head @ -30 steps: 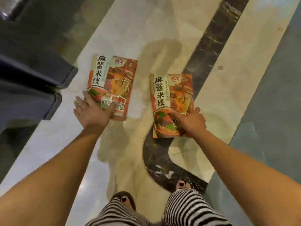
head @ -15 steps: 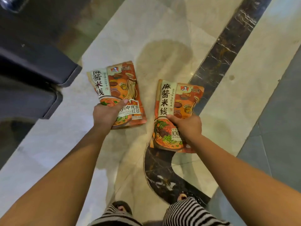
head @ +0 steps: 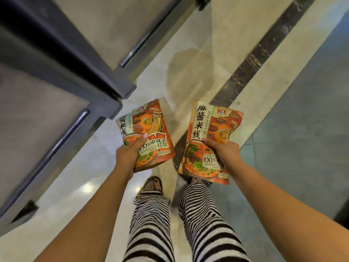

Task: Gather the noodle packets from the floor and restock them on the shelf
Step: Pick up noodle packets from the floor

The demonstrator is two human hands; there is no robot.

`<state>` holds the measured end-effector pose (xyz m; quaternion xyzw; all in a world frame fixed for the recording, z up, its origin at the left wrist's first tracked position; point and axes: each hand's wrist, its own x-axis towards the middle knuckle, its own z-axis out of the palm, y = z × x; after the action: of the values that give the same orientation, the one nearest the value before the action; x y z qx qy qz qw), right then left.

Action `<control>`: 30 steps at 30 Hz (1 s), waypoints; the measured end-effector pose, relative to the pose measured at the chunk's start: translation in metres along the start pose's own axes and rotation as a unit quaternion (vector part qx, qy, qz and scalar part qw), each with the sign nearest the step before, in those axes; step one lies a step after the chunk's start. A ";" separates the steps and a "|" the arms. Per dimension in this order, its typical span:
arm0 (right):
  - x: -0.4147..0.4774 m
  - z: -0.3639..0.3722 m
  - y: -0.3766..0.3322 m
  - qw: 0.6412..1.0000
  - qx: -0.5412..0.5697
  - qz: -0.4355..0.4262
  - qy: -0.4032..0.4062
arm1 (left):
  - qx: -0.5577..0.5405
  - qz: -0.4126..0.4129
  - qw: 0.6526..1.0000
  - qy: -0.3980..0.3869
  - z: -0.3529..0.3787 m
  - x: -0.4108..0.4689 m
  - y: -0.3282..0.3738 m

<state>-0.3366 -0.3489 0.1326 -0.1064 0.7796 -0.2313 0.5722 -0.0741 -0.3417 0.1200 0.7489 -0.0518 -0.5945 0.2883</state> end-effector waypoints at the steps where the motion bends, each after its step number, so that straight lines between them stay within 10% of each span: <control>1: -0.026 -0.004 -0.005 1.000 0.006 0.002 -0.004 | -0.016 -0.003 1.000 -0.002 -0.009 -0.026 0.005; 19: -0.219 -0.011 0.022 0.979 -0.144 -0.017 -0.140 | -0.174 -0.041 0.984 -0.008 -0.142 -0.243 -0.100; 30: -0.304 0.061 0.142 0.890 -0.386 -0.078 -0.231 | -0.462 -0.054 0.879 0.101 -0.246 -0.337 -0.289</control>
<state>-0.1675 -0.1088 0.3055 -0.4302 0.6420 0.0748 0.6303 -0.0212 0.1301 0.2984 0.5884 0.2986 -0.4865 0.5726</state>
